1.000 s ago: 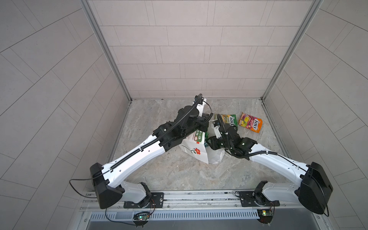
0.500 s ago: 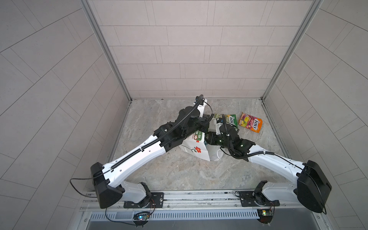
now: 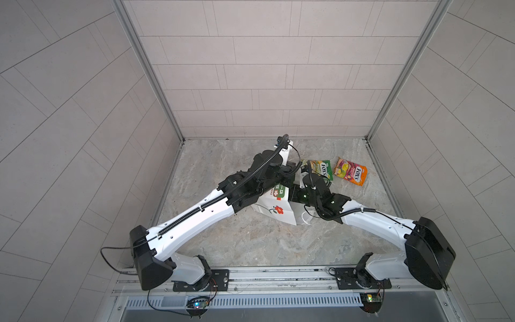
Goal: Take the snacks out of the paper bag
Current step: 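Lower the right gripper into the bag and pinch the top green FOX'S pack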
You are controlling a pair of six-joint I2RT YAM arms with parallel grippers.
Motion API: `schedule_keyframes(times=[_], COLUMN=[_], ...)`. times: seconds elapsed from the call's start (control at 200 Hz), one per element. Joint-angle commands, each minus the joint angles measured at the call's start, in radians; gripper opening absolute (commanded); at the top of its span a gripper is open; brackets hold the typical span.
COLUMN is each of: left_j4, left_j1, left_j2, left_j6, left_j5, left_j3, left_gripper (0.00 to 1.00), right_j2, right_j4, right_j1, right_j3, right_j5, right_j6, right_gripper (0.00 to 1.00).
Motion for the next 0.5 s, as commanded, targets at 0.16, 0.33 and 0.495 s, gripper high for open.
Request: schedule_keyframes(times=[0.16,0.33,0.495], left_j4=[0.05,0.048,0.044], left_j1=[-0.015,-0.017,-0.019], left_j2=[-0.003,-0.002,-0.008], left_j6=[0.022,0.028,0.039], left_j5=[0.028,0.046,0.059], left_j3=[0.026,0.033,0.036], left_gripper=[0.0,0.0,0.0], right_j2=[0.048,0.074,0.123], right_j4=[0.086,0.09,0.11], right_j1=[0.008,0.02,0.026], right_j3=[0.033,0.054,0.082], right_j5=[0.05,0.122,0.137], right_j6=[0.092,0.126,0.138], right_gripper=[0.54,0.57,0.56])
